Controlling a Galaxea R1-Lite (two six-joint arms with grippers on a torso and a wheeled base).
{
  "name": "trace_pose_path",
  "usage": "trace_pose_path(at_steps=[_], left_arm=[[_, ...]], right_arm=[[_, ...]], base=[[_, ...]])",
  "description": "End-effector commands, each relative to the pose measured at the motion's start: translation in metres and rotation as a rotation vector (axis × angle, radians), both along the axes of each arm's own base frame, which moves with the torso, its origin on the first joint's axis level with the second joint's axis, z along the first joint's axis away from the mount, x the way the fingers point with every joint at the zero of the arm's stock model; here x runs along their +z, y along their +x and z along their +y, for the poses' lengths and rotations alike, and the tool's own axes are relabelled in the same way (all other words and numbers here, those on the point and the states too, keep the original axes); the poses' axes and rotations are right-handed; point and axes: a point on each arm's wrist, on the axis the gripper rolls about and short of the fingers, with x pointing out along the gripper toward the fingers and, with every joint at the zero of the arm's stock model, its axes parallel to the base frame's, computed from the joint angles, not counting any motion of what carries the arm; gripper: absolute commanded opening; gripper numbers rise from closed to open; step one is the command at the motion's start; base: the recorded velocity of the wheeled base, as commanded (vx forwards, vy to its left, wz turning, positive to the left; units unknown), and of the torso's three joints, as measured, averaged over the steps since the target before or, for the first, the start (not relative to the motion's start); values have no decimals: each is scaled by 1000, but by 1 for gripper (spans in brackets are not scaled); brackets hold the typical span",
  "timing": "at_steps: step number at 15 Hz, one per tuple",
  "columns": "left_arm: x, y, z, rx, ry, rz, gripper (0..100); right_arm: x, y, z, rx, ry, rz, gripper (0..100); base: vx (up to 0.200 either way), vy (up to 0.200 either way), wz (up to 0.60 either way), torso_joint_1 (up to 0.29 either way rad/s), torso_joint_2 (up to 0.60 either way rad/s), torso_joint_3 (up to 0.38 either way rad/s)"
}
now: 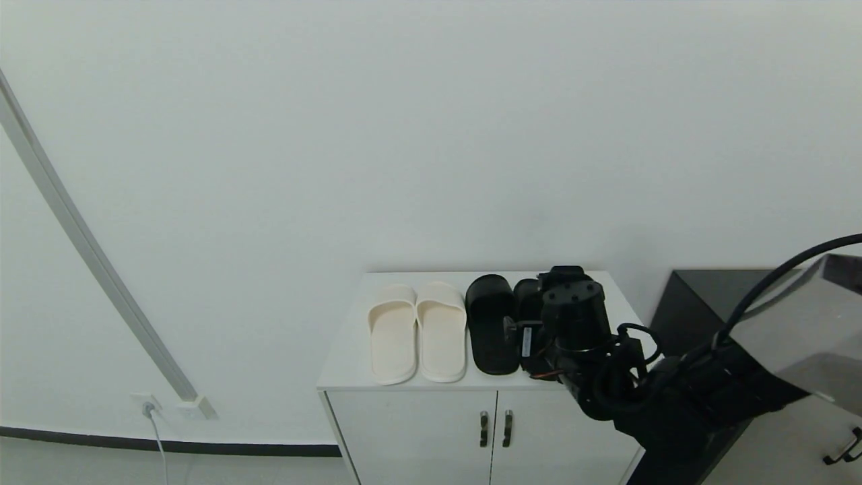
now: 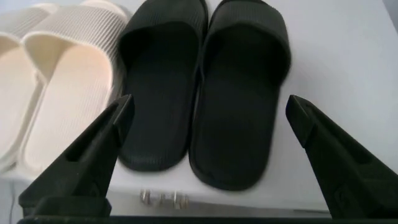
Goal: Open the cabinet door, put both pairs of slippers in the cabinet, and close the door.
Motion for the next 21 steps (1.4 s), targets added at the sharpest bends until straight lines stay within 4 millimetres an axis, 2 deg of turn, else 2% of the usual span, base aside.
trace_pose_path(at_steps=[1,6,10,17,18,21], left_arm=[[0,0,0,1,-2,0,0],[0,0,0,0,-2,0,0],[0,0,0,1,-3,0,0],[0,0,0,0,-3,0,0],[0,0,0,0,-5,0,0],[0,0,0,1,-5,0,0]], right_arm=[[-31,26,13,-38,-31,18,100],[-48,60,23,-68,-21,-4,100],[-61,86,24,-81,-37,-22,100],[-68,109,27,-97,-31,-60,100],[-70,110,27,-96,-33,-57,0],[-71,109,27,-96,-33,-56,0]], base=[[0,0,0,0,0,0],[0,0,0,0,0,0],[0,0,0,0,0,0],[0,0,0,0,0,0],[0,0,0,0,0,0],[0,0,0,0,0,0]])
